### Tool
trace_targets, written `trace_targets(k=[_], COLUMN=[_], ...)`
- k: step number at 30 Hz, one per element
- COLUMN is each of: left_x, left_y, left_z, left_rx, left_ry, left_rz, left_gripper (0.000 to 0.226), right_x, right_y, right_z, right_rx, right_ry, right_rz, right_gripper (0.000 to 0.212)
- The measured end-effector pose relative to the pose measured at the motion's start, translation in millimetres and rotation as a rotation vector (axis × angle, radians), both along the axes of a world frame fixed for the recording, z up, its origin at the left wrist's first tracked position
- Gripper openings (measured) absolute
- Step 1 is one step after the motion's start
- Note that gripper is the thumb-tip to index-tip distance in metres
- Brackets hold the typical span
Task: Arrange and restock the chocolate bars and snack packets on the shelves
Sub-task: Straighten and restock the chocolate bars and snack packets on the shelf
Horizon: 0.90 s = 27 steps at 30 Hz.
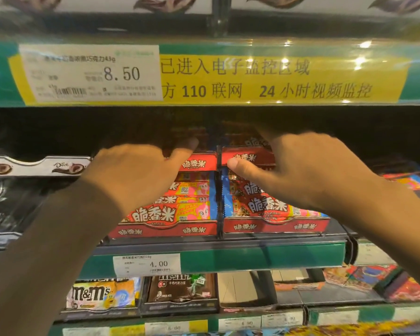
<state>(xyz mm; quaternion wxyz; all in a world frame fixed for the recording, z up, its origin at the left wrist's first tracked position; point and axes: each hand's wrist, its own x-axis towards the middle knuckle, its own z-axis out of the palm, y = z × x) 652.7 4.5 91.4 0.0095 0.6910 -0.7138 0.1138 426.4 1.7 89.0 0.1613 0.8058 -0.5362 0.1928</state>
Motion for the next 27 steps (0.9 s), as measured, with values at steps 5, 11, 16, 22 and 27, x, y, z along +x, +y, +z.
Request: trace_targets(k=[5,11,16,22,27], left_x=[4,-14,-33,-91,-158], left_y=[4,24,45,62,46], left_z=[-1,5,-11,-25,-36], left_rx=[-0.049,-0.125,-0.334,-0.414,-0.352], left_ry=[0.021,0.140,0.224,0.370,0.408], left_rz=[-0.043,0.017,-0.084,-0.345,-0.455], left_gripper=[0.109,0.083,0.062,0.037,0.033], right_x=[1,-1,-17,-82,-153], right_y=[-1,8,27,41,38], right_z=[0,-7,-18,-35,-49], right_rx=[0.000,-0.196,-0.226,-0.127,-0.050], right_ry=[-0.012,-0.037,-0.231,-0.262,-0.218], right_rz=[0.036,0.045,0.126,0.082,-0.053], right_gripper=[0.073,0.059,0.034,0.023,0.023])
